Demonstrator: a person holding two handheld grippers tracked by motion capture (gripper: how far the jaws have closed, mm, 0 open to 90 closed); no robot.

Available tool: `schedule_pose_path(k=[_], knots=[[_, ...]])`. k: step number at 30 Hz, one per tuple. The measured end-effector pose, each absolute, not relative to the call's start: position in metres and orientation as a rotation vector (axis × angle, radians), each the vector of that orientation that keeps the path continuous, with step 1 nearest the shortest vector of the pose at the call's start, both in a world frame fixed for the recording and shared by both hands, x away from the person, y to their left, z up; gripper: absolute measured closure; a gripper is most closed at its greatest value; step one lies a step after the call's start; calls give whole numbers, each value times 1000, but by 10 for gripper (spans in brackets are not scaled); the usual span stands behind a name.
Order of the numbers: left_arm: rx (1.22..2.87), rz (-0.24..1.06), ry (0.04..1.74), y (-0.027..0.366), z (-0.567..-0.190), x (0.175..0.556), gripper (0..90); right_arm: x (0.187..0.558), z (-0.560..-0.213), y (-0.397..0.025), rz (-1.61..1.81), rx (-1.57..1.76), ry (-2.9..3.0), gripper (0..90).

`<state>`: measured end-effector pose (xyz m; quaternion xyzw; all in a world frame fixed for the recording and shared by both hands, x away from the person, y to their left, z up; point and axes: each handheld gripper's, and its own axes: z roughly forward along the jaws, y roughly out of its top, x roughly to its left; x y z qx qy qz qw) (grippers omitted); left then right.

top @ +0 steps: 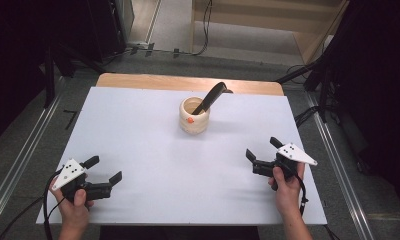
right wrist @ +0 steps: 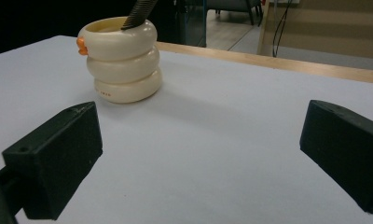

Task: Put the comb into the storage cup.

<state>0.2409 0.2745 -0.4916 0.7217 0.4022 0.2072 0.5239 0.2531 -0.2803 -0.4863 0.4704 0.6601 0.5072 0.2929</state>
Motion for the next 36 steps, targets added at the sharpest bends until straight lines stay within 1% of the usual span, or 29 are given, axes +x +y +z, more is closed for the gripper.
schedule_pose_path(k=[17, 36], knots=[[1731, 503, 964, 274, -491, 241, 0, 227, -495, -315, 1329, 1294, 1731, 0], [1734, 504, 963, 274, -491, 241, 0, 198, -511, -344, 1401, 1293, 1734, 0]])
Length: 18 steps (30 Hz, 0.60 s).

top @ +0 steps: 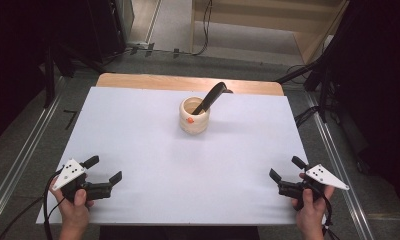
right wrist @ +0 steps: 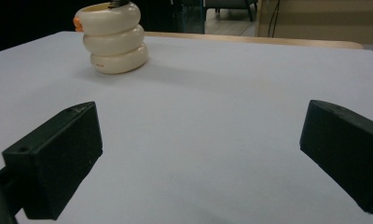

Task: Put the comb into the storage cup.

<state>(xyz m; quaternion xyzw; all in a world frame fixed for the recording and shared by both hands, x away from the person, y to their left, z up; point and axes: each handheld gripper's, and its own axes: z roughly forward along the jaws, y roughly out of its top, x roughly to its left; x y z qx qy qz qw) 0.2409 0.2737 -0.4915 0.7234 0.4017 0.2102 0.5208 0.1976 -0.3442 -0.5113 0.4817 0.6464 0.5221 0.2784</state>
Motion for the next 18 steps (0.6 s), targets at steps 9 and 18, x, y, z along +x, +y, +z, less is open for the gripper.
schedule_pose_path(k=[9, 18], knots=[[1714, 501, 976, 276, -492, 241, 0, 192, -518, -353, 1448, 1241, 1720, 0], [1719, 511, 974, 275, -492, 241, 0, 192, -520, -354, 1458, 1253, 1713, 0]])
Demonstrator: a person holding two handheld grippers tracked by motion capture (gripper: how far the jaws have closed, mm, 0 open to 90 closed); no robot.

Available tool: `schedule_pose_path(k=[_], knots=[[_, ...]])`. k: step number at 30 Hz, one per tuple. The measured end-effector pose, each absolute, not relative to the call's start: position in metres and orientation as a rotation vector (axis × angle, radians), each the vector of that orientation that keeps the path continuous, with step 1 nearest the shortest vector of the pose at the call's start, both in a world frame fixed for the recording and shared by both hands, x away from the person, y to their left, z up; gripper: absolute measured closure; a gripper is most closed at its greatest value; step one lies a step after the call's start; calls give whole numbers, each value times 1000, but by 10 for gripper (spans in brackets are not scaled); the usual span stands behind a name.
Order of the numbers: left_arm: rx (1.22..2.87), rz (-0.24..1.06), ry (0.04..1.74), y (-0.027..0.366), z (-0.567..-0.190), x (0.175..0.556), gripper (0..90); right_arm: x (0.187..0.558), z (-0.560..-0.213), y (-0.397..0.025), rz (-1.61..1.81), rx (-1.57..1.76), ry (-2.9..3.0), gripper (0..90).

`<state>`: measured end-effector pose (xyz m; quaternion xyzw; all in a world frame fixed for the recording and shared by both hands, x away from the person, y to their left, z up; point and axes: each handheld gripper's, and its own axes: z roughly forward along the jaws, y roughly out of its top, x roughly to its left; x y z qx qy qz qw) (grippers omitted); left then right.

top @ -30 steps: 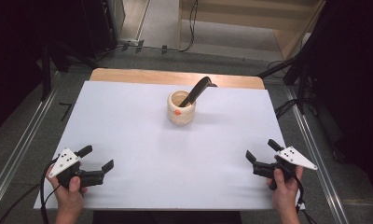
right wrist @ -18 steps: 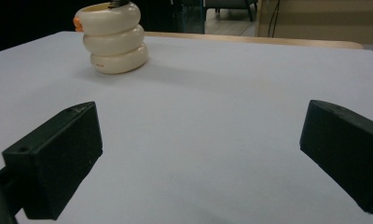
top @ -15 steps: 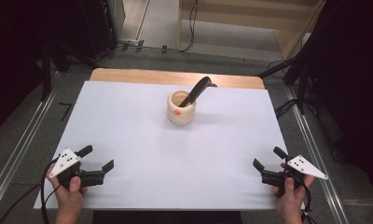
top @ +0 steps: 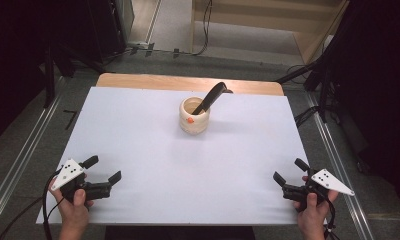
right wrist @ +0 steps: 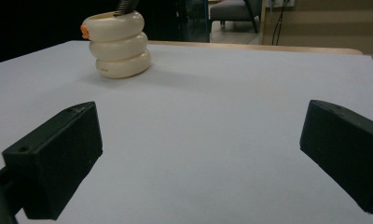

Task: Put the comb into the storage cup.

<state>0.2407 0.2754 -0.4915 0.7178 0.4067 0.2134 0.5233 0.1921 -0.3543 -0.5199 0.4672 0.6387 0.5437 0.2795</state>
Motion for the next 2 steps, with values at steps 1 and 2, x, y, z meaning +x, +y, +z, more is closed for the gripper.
schedule_pose_path(k=[1, 2], knots=[[1716, 509, 973, 275, -491, 241, 0, 192, -520, -354, 1462, 1254, 1715, 0], [1713, 508, 976, 275, -491, 241, 0, 193, -520, -355, 1467, 1259, 1715, 0]])
